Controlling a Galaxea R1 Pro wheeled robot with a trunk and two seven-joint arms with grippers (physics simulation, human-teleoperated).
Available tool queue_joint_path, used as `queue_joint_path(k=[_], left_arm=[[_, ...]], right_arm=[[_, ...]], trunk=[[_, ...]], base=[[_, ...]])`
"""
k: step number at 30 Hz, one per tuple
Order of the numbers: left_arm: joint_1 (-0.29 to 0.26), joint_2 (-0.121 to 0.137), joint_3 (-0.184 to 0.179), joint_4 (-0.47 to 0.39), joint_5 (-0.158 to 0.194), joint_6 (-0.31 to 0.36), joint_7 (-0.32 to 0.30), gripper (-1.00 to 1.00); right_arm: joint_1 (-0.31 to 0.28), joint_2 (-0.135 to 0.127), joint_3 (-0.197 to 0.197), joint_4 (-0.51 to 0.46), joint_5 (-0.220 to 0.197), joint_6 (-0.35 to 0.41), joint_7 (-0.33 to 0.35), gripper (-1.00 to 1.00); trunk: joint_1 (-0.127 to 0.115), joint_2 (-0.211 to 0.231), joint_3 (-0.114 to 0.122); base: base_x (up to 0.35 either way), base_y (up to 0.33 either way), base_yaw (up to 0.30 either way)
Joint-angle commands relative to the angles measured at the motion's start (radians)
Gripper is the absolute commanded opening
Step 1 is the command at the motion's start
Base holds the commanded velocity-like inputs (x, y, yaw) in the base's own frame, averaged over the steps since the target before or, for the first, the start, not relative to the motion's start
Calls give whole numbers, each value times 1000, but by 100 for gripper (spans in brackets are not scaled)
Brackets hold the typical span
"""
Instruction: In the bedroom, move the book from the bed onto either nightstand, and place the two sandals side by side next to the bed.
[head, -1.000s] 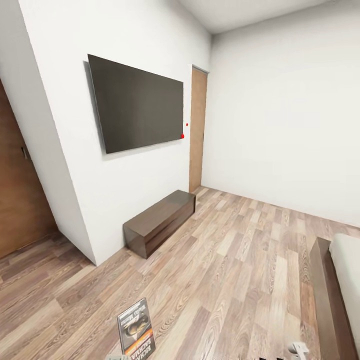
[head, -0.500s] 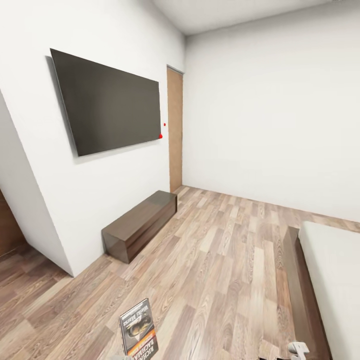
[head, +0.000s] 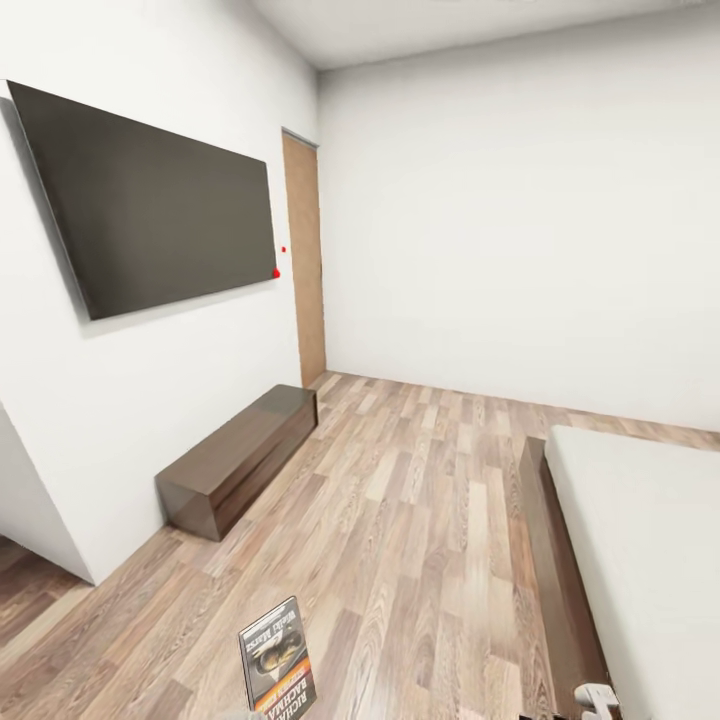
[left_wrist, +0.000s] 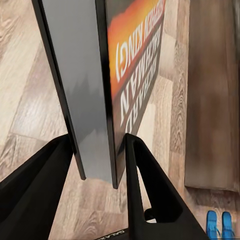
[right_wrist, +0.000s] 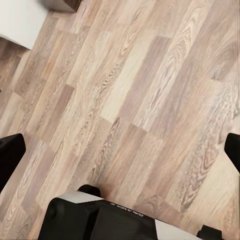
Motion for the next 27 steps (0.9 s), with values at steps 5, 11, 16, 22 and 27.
queue_joint_path(k=[5,11,16,22,27], left_arm=[[0,0,1,1,7,-1,-5,-100],[0,0,1,1,7,-1,-5,-100],[0,0,1,1,7,-1,-5,-100],[0,0,1,1,7,-1,-6,-100],[0,0,1,1,7,-1,-6,-100]], right_arm=[[-1,0,5,0,-10,9,2,100],[-1,0,5,0,-10,9,2,100],[-1,0,5,0,-9,9,3,100],[-1,0,5,0,-7,9,2,100],[-1,0,5,0,-7,9,3,100]], trunk=[[0,-1,0],[0,-1,0],[0,-1,0],[0,-1,0],[0,-1,0]], base=[[0,0,-284],[0,0,-284],[0,0,-284],[0,0,-284],[0,0,-282]])
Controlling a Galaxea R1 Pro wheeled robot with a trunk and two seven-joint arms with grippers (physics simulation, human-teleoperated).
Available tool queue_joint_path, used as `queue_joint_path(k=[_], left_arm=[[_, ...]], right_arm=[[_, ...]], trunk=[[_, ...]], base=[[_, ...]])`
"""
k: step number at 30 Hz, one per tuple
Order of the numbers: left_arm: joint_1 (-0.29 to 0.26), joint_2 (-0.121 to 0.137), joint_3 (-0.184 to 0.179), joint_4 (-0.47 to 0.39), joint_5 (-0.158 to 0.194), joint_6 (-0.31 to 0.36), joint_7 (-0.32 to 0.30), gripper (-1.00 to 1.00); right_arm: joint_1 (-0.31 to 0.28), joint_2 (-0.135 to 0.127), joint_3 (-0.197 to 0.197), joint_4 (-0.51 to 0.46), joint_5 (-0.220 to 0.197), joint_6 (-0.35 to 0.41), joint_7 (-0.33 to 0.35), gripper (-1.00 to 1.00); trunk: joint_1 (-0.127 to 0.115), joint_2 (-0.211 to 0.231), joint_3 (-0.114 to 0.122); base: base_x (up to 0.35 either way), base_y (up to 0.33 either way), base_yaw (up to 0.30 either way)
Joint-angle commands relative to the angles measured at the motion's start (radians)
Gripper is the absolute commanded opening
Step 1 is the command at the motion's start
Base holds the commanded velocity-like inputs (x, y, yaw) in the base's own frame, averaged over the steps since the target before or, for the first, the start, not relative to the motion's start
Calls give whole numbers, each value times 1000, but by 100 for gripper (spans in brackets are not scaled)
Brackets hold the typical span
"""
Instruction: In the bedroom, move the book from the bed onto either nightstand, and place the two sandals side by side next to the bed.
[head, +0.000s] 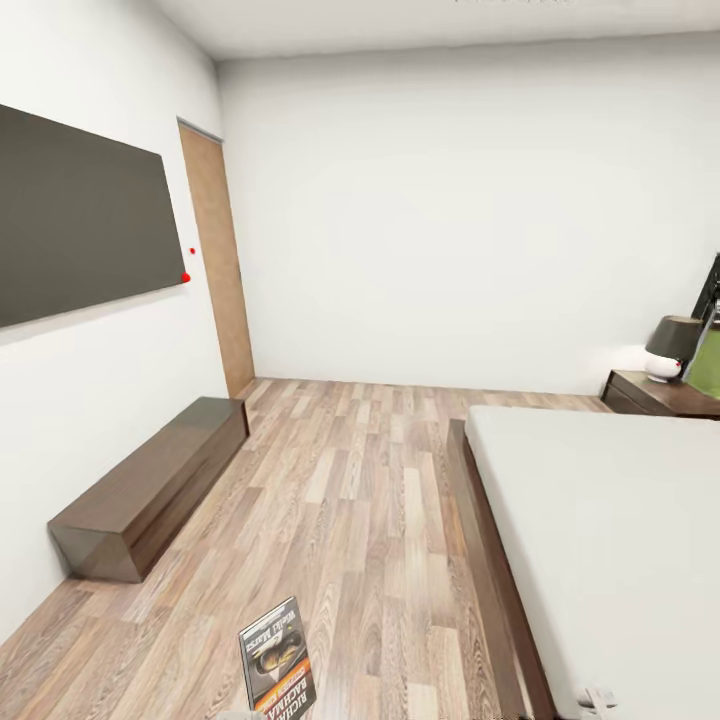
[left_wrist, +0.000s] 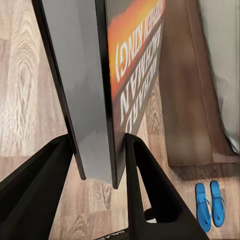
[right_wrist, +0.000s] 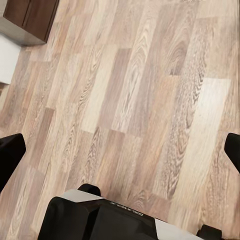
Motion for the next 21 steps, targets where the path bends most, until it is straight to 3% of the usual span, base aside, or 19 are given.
queue_joint_path(k=[1,7,21], left_arm=[[0,0,0,1,6,-1,-5,-100],[0,0,0,1,6,-1,-6,-100],[0,0,0,1,6,-1,-7,-100]], right_arm=[[-1,0,4,0,-10,9,2,100],[-1,0,4,0,-10,9,2,100],[-1,4,4,0,-10,9,2,100]], trunk=[[0,-1,0],[0,-1,0],[0,-1,0]], base=[[0,0,-275],[0,0,-166],[0,0,-16]])
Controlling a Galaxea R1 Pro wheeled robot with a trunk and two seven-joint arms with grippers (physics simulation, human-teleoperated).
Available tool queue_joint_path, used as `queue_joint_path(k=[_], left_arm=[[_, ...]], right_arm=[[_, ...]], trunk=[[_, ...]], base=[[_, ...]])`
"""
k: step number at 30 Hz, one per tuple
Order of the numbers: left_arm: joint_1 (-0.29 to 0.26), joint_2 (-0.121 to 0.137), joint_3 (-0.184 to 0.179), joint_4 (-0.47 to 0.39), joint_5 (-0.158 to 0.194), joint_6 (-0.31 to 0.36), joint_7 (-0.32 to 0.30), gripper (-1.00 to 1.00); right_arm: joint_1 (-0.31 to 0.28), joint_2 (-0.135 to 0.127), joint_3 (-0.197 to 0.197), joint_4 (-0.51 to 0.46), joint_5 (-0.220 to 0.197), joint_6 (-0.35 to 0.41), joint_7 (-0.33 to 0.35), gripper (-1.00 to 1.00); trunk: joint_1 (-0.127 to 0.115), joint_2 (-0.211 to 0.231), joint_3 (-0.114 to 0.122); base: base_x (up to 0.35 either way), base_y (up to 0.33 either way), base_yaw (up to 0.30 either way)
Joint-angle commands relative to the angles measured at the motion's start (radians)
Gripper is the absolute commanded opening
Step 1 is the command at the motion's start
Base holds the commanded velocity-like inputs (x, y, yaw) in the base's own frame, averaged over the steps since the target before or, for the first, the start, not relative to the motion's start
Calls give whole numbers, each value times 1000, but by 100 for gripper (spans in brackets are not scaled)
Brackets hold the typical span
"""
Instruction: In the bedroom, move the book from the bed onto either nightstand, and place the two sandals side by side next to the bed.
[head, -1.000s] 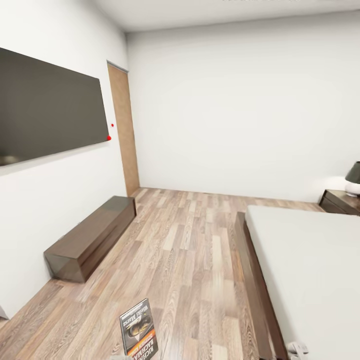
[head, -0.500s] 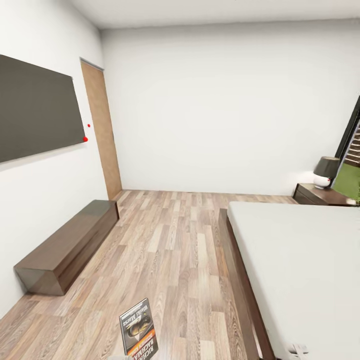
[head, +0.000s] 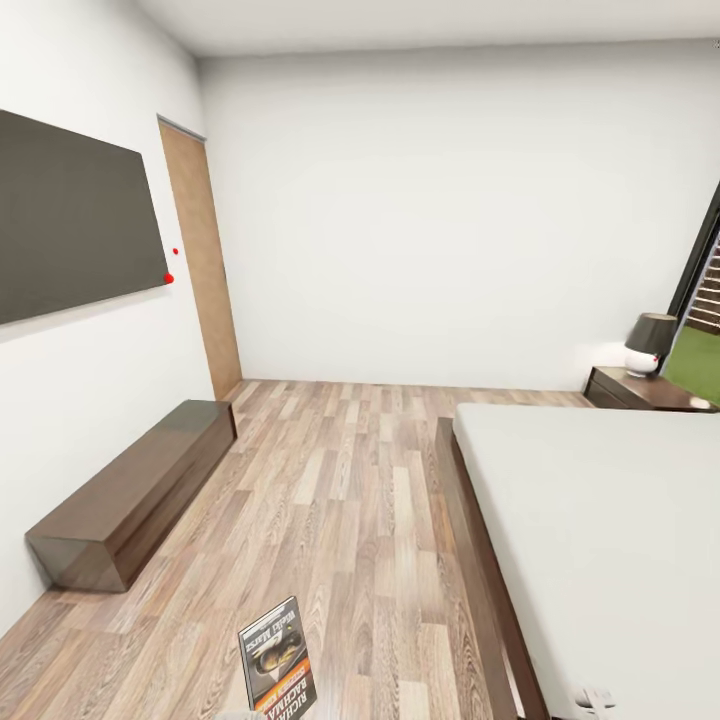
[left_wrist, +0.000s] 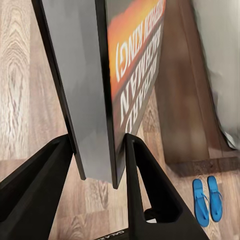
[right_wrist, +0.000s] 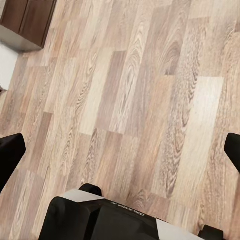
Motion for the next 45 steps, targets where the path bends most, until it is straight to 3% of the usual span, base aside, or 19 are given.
queue_joint_path(k=[1,11,30,45], left_arm=[[0,0,-1,1,6,-1,-5,-100],[0,0,-1,1,6,-1,-5,-100],[0,0,-1,1,6,-1,-5,-100],[0,0,-1,1,6,-1,-5,-100]], right_arm=[[0,0,4,0,-10,9,2,100],[0,1,5,0,-10,9,2,100],[0,2,5,0,-10,9,3,100],[0,2,5,0,-10,9,4,100]], trunk=[[0,-1,0],[0,-1,0],[0,-1,0],[0,-1,22]], base=[[0,0,-133],[0,0,-222],[0,0,-9],[0,0,-68]])
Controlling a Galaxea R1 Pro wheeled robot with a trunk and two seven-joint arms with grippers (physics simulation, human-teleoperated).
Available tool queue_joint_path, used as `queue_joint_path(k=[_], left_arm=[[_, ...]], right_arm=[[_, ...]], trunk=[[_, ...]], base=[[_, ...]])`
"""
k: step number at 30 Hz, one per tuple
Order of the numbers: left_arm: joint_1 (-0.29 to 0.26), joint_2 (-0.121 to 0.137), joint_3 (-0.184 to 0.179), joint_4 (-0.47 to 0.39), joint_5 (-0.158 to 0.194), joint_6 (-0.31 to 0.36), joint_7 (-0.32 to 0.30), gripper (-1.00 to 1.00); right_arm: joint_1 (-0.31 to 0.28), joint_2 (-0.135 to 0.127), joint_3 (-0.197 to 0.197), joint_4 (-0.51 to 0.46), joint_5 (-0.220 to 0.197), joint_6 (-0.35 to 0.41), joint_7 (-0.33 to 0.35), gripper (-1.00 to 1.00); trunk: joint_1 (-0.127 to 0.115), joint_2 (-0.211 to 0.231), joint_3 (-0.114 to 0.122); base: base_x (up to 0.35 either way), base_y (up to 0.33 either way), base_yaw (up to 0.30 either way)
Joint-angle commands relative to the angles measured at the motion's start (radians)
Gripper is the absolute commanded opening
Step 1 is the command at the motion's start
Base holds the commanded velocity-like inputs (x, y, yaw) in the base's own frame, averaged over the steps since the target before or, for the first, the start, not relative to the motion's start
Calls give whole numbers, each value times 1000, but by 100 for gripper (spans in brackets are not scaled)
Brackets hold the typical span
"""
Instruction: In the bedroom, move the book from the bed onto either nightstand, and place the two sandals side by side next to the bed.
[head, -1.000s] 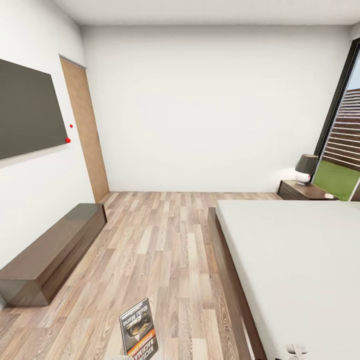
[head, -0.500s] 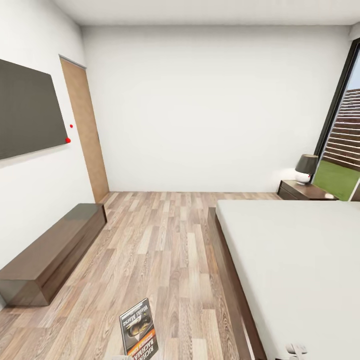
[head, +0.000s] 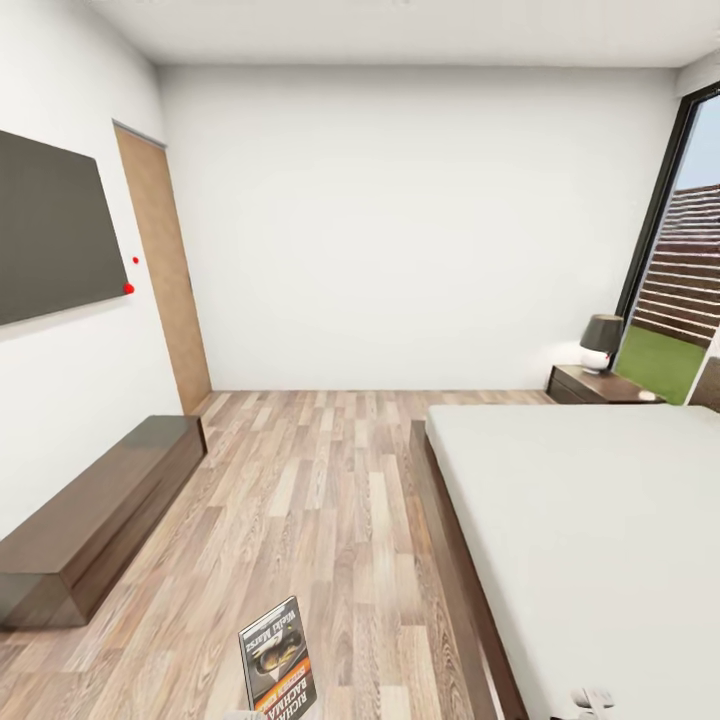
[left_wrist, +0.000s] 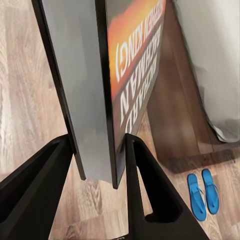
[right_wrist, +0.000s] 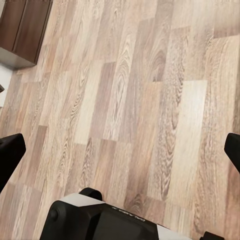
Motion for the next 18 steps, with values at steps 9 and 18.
queue_joint_path(k=[9,18], left_arm=[[0,0,0,2,6,-1,-6,-100],[0,0,0,1,6,-1,-7,-100]], right_arm=[[0,-1,4,0,-10,9,2,100],[0,0,4,0,-10,9,2,100]], trunk=[[0,-1,10],[0,-1,11]], base=[[0,0,-52],[0,0,-2]])
